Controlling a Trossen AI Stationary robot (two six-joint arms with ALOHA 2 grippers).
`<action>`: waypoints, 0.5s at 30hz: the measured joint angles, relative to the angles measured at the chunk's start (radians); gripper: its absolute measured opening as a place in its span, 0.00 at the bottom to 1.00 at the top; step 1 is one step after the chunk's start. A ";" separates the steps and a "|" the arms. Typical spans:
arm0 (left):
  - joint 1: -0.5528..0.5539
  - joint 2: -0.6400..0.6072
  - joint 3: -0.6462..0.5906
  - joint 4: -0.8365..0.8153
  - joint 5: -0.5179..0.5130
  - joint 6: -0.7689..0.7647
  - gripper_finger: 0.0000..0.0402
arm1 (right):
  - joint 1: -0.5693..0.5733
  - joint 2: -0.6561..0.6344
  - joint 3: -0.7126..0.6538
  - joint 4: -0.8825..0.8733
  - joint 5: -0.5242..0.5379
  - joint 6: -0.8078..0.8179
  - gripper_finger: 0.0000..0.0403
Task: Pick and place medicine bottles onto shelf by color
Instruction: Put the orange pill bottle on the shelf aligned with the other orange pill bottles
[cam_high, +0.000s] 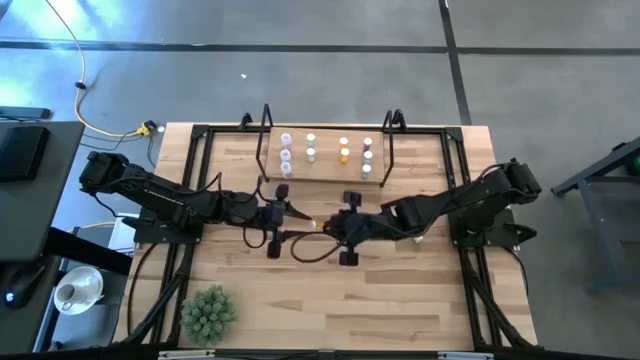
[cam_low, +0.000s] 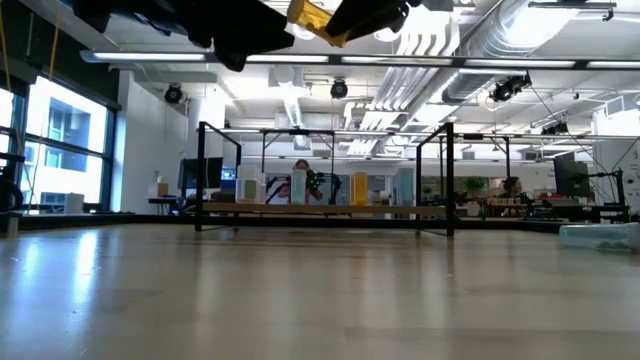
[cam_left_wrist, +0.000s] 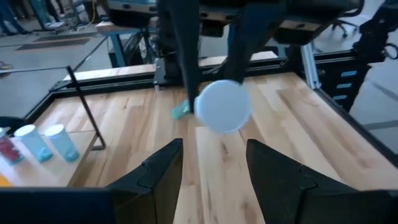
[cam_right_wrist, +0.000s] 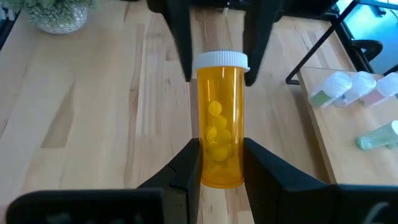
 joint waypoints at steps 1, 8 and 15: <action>0.000 0.000 0.000 0.004 0.005 0.000 0.42 | -0.004 0.000 0.000 0.002 0.000 0.000 0.21; 0.000 0.000 0.000 0.084 0.006 -0.002 0.42 | -0.016 0.000 0.000 0.006 -0.044 0.003 0.21; 0.000 0.000 0.010 0.094 0.007 -0.008 0.42 | -0.016 0.000 0.000 0.032 -0.044 0.001 0.21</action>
